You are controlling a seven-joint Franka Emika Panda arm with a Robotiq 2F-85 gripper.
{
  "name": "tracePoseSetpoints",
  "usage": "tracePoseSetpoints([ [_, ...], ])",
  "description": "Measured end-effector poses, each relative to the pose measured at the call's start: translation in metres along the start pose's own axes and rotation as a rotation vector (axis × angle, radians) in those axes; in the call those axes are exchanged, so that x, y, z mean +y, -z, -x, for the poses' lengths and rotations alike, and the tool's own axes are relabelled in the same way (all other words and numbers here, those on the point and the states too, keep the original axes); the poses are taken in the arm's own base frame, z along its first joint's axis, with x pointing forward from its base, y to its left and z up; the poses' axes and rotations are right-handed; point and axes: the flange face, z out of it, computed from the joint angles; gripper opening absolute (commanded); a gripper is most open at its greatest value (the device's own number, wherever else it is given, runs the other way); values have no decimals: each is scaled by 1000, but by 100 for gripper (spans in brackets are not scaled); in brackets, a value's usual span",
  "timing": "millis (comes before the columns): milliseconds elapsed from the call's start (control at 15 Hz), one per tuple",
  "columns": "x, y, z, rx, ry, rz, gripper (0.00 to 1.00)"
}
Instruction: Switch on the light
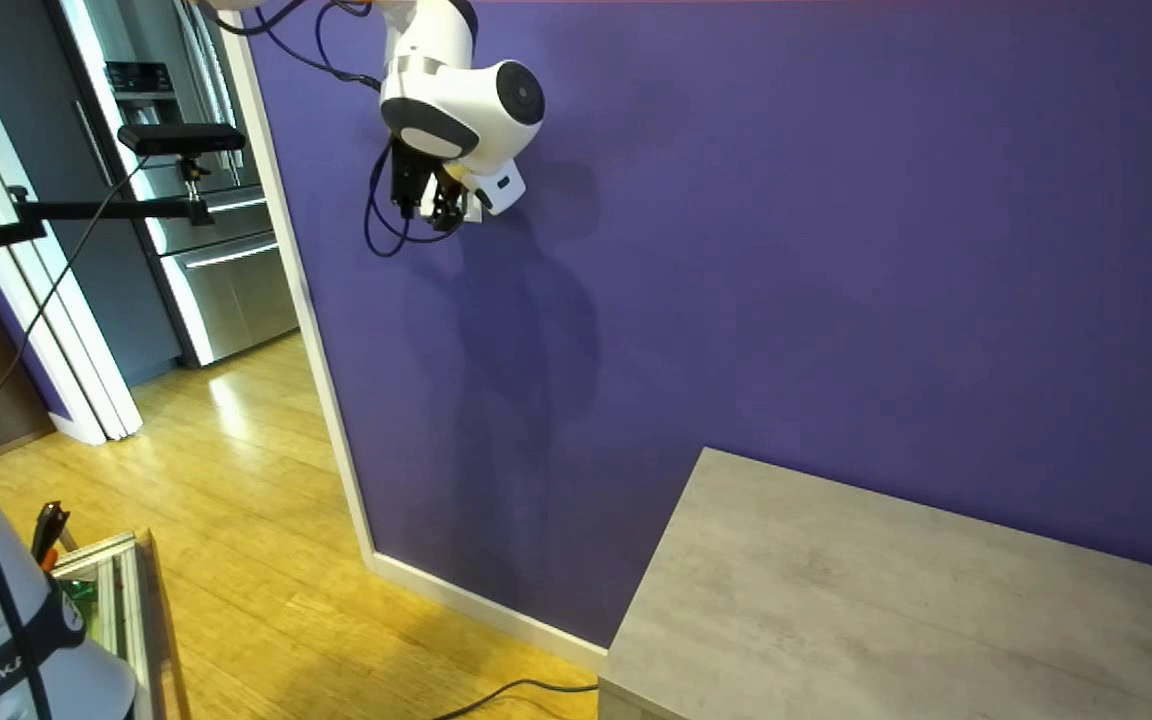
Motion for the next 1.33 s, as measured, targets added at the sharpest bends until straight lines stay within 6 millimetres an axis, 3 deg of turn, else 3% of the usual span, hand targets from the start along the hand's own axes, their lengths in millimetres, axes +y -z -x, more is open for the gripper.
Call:
tracePoseSetpoints([
  [1333, 9, -8, -4, -13, -28, -10, 100],
])
